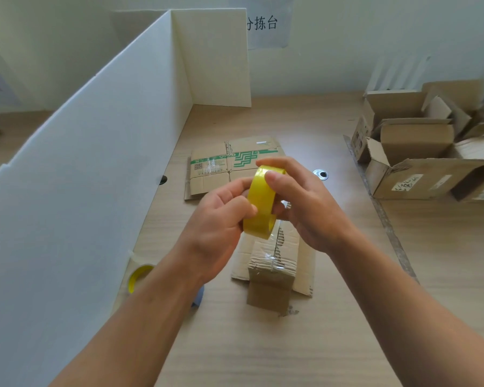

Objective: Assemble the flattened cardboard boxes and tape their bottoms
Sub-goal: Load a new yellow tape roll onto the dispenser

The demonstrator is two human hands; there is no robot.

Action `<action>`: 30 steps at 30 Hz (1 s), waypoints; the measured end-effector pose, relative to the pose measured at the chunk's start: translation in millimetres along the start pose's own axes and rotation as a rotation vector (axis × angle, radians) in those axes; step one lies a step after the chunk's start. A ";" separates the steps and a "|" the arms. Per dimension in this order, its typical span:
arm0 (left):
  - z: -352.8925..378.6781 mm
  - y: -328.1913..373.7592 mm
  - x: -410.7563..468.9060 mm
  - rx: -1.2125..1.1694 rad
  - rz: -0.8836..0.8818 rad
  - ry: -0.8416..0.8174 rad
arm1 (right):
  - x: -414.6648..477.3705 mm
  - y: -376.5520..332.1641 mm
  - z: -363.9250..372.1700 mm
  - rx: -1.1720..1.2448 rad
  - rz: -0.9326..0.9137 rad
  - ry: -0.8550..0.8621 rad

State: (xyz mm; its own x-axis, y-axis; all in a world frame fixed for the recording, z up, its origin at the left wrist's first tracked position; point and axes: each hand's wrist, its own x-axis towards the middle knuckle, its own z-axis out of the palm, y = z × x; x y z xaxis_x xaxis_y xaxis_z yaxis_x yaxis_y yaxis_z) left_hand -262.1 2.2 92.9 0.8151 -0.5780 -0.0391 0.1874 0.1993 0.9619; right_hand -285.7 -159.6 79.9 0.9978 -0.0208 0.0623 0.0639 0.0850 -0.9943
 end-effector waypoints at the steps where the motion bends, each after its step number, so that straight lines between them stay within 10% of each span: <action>1: -1.0 0.0 0.2 0.005 0.000 0.001 | 0.6 0.8 0.9 0.035 0.026 -0.003; 12: -3.9 -7.5 5.1 0.023 -0.027 -0.010 | 11.6 9.1 2.4 0.401 0.475 0.074; 30: -1.0 -8.2 6.4 0.220 -0.013 -0.085 | 14.9 22.0 -6.8 0.549 0.672 -0.007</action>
State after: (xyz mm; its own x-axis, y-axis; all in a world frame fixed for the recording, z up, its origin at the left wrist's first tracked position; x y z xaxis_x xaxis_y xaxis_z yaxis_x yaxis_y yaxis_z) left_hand -257.8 -2.3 84.5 0.7626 -0.6458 -0.0375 0.0660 0.0200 0.9976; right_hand -269.5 -164.8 58.4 0.8269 0.2121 -0.5208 -0.5423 0.5458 -0.6388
